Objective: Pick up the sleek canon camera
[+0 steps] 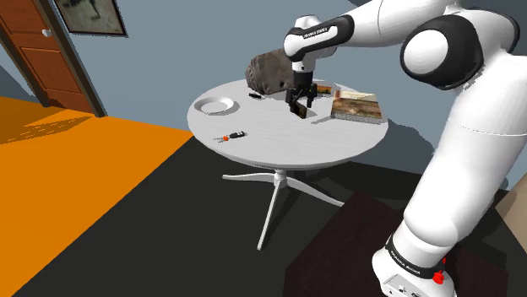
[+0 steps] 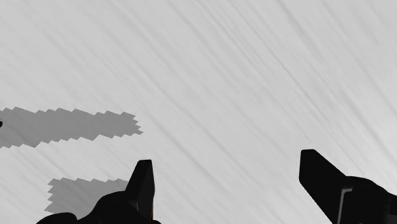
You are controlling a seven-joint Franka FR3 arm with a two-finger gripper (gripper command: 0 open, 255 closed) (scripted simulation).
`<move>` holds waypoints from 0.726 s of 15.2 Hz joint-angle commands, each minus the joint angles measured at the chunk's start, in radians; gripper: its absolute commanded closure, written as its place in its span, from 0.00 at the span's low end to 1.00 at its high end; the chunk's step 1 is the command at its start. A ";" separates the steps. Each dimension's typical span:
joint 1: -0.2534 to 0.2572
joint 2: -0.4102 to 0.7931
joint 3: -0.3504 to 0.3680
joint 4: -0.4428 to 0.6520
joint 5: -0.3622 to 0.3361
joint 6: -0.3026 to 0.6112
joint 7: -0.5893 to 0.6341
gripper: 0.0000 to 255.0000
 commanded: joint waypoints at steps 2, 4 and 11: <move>-0.025 0.112 -0.016 0.136 0.016 -0.015 -0.009 0.00; -0.043 0.187 -0.025 0.231 0.028 -0.030 -0.012 0.00; -0.095 0.380 -0.038 0.470 0.060 -0.064 -0.015 0.00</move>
